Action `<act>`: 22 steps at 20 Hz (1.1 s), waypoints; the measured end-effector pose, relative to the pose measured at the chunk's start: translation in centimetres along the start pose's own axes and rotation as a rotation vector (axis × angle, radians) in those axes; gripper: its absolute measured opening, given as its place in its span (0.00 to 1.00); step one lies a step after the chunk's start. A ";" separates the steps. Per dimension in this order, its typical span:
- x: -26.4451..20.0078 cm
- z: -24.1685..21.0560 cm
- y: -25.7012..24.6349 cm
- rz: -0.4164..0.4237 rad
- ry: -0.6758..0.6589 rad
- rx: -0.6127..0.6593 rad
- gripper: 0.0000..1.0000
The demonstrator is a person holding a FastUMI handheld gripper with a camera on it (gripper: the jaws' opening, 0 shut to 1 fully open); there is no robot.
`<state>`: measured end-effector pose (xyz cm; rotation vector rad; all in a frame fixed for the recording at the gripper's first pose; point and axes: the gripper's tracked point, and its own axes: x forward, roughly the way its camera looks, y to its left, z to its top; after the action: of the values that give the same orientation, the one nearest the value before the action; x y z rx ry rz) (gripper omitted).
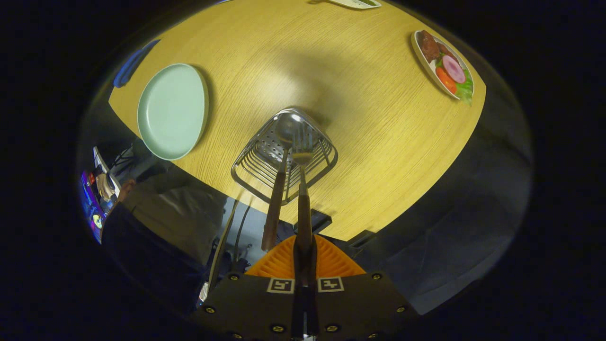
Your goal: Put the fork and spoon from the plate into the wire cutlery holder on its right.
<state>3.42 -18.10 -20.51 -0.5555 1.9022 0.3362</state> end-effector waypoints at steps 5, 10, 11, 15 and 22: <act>-0.2 0.9 -0.1 -0.003 -0.026 0.008 0.08; -0.6 0.4 0.2 0.000 -0.055 0.014 0.12; -0.6 0.1 0.3 0.002 -0.060 0.011 0.12; -2.2 -0.8 0.3 -0.006 -0.128 0.034 0.20; -7.4 -3.8 0.6 -0.012 -0.398 0.154 0.25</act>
<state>2.45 -17.77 -12.19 -0.3647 1.5246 0.2666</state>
